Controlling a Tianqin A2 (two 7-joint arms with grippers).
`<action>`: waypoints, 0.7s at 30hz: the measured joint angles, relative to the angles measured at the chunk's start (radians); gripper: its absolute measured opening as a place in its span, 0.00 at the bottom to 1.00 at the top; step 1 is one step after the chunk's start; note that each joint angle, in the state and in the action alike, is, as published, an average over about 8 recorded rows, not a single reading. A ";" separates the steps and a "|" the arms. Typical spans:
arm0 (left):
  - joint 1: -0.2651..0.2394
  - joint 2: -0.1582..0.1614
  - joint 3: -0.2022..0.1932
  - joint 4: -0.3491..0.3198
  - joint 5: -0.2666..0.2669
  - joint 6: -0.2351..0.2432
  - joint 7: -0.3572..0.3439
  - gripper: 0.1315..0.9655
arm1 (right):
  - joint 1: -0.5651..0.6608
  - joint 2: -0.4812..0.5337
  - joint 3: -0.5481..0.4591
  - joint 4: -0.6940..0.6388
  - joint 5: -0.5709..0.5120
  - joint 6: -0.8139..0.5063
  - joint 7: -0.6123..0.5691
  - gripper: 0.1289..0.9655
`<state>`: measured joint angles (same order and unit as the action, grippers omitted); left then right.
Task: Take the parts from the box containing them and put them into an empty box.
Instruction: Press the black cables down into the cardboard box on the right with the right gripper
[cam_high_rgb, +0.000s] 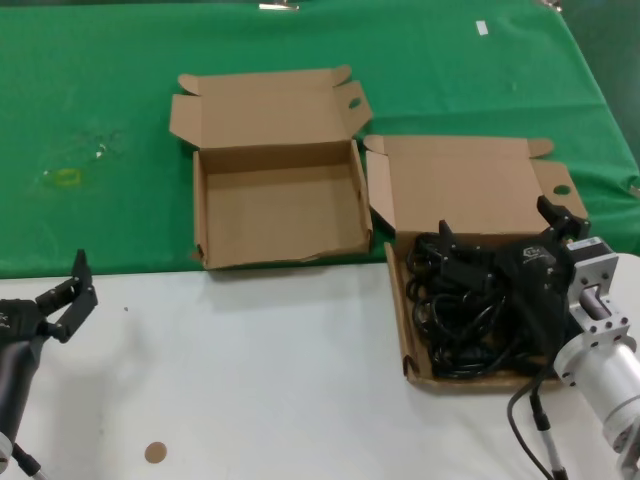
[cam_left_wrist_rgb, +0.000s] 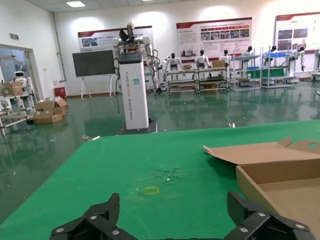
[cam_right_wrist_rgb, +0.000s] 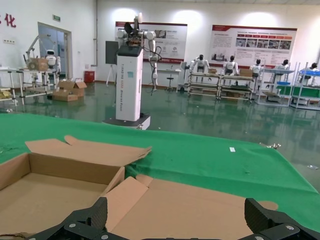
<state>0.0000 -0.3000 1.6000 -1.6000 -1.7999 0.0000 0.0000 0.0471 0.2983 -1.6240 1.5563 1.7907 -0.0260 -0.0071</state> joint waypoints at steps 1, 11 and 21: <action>0.000 0.000 0.000 0.000 0.000 0.000 0.000 0.78 | 0.000 0.005 -0.003 0.002 0.003 0.002 0.003 1.00; 0.000 0.000 0.000 0.000 0.000 0.000 0.000 0.62 | 0.004 0.170 -0.110 0.049 0.107 0.078 0.030 1.00; 0.000 0.000 0.000 0.000 0.000 0.000 0.000 0.33 | 0.031 0.464 -0.235 0.116 0.175 0.032 0.067 1.00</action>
<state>0.0000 -0.3000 1.6000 -1.6000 -1.7999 0.0000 -0.0001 0.0782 0.7622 -1.8587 1.6724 1.9660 0.0059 0.0596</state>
